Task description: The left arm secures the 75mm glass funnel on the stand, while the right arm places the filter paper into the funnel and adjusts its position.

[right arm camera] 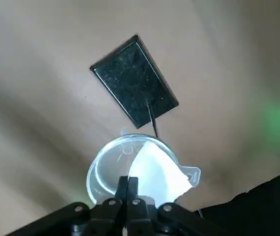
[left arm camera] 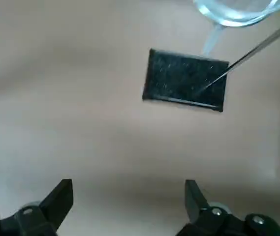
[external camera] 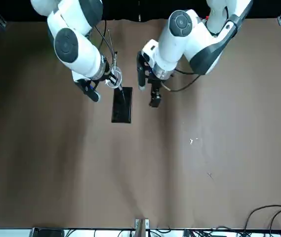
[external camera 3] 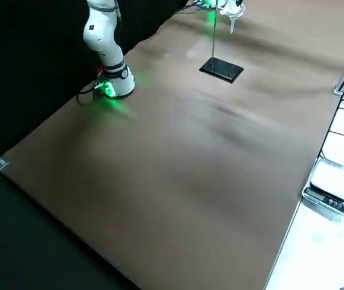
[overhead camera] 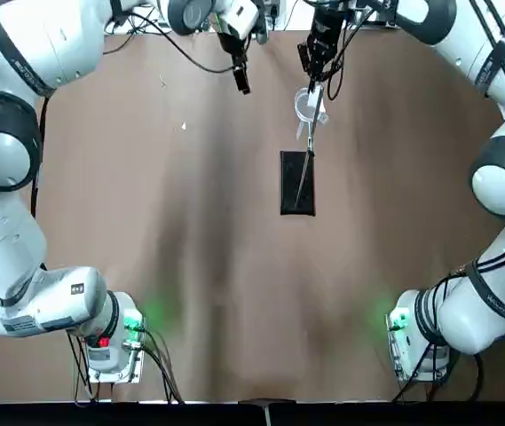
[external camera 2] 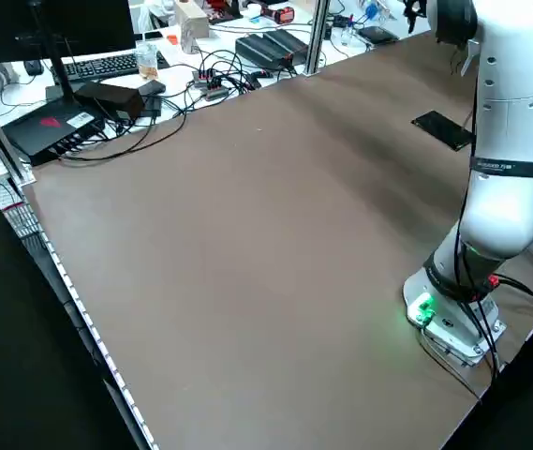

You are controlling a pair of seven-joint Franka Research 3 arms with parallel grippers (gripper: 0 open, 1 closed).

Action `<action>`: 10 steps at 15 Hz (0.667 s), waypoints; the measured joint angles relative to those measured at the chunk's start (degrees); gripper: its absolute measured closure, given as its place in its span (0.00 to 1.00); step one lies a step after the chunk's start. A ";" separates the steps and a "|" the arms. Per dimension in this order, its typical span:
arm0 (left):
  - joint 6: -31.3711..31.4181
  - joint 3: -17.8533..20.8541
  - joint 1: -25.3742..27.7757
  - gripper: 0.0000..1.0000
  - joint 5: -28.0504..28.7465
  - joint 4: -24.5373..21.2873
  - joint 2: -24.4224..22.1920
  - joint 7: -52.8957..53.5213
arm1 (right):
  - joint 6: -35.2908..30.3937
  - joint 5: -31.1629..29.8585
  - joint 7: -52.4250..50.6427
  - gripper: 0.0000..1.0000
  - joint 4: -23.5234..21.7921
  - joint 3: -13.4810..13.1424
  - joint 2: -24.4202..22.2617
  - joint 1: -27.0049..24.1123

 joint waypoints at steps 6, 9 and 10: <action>-9.60 6.30 2.61 0.00 0.86 2.01 -1.17 -18.03 | 0.01 -0.06 0.04 0.74 0.01 -0.06 0.14 0.05; -14.59 9.15 3.41 0.00 2.02 2.64 -3.52 -26.87 | 0.01 -0.06 0.04 0.68 0.02 -0.06 0.14 0.05; -15.71 10.03 3.54 0.00 2.04 2.64 -4.22 -31.37 | 0.01 -0.06 0.04 0.68 0.08 -0.06 0.14 0.05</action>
